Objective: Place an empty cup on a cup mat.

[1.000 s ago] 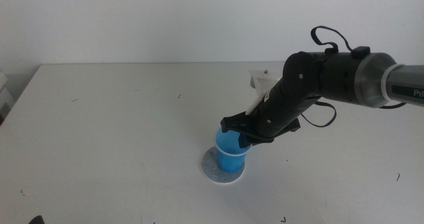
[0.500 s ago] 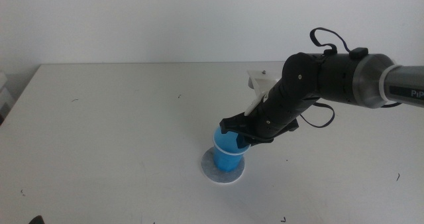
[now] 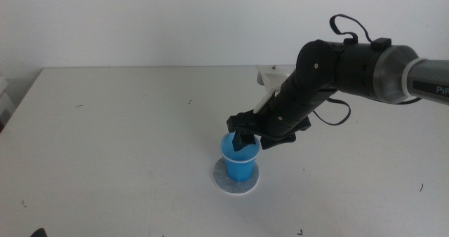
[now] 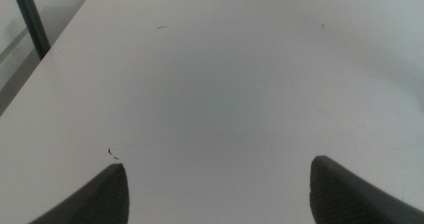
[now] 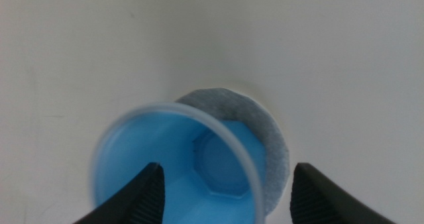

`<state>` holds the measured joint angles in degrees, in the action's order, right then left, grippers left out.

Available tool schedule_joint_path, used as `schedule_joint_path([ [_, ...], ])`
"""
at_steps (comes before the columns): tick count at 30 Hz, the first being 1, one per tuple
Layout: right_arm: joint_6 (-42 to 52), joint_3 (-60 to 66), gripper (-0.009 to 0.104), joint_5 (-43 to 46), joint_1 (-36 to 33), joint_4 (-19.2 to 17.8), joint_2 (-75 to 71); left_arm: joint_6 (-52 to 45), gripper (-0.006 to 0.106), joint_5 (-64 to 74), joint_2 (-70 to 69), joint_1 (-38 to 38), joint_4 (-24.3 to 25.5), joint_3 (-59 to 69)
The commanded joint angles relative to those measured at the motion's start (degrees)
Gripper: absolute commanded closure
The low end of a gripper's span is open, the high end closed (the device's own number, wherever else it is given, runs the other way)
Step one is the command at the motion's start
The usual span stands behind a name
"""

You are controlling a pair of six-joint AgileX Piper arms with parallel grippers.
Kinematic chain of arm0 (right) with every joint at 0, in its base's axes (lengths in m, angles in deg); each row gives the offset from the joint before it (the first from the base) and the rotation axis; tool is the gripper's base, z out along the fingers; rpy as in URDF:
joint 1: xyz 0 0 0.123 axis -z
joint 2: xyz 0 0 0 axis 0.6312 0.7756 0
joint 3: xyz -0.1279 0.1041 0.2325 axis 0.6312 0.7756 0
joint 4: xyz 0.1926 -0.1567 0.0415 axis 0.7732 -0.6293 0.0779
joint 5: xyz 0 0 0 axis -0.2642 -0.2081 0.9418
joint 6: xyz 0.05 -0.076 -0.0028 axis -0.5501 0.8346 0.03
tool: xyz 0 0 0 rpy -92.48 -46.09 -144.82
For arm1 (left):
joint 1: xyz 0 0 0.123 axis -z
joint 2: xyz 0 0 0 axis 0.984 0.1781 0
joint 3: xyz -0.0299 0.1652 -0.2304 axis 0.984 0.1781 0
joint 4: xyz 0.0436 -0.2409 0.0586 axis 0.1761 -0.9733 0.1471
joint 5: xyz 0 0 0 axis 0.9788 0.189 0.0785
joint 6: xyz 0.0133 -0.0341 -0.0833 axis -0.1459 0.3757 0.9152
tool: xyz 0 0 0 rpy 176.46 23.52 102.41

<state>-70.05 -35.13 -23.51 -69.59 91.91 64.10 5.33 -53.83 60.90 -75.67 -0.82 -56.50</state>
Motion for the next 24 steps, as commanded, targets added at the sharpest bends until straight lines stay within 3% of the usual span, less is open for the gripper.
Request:
schedule_joint_path([
  [1, 1.6, -4.3, 0.043, -2.1, 0.0, 0.7, -3.0, 0.6, -0.005, -3.8, -0.7, -0.1, 0.0, -0.3],
  [8, 6.7, -8.4, 0.043, -6.7, 0.0, -1.7, -9.0, 0.6, -0.005, -3.8, -0.7, -0.1, 0.0, -0.3],
  [13, 6.7, -7.9, 0.043, -7.4, 1.2, -7.9, -16.9, 0.6, -0.005, -3.8, -0.7, -0.1, 0.0, -0.3],
  [19, 0.9, -1.3, 0.043, -7.6, 9.0, -16.2, -28.4, 0.6, -0.005, -3.8, -0.7, -0.1, 0.0, -0.3],
  [24, 0.6, 11.0, 0.043, -1.8, 16.2, -15.8, -40.0, 0.6, -0.005, -3.8, -0.7, -0.1, 0.0, -0.3],
])
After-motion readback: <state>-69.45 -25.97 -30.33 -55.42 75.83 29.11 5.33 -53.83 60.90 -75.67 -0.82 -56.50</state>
